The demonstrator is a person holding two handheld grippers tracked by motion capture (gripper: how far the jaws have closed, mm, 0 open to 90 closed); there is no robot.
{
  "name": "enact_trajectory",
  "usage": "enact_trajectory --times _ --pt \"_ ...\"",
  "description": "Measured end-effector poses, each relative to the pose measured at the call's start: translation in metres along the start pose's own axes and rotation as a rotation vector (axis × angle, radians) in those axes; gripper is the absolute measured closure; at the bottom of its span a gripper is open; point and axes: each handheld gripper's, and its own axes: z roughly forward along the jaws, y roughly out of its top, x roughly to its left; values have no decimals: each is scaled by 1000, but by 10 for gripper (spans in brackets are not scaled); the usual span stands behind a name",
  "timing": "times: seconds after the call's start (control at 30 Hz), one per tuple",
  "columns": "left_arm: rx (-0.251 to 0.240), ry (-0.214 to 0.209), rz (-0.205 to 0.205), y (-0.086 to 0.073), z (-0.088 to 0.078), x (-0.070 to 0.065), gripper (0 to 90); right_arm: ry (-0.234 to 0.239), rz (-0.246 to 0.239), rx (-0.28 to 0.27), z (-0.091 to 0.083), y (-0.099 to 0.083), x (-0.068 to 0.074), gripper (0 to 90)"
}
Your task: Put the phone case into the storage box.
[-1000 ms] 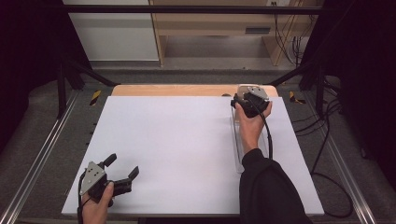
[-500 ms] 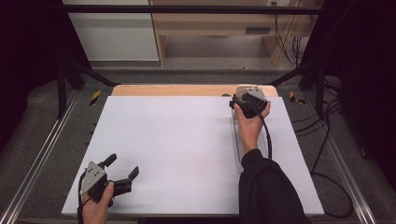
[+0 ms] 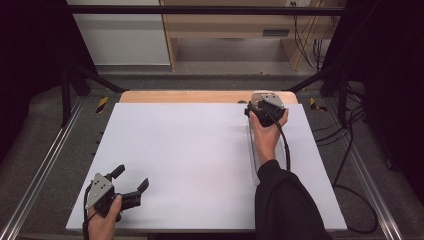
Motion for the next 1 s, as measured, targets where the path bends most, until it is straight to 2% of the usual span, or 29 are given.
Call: enact_trajectory --times 0.3,0.4,0.6,1.0 --pt "-3 0 -3 0 0 0 29 8 2 10 1 0 -6 113" --pt "-3 0 -2 0 0 0 29 17 19 15 2 0 -8 113" --pt "-1 -1 -2 0 0 0 29 31 -5 18 4 -2 -7 111" --pt "-4 -5 -7 0 0 0 30 37 3 23 5 -2 -7 107"
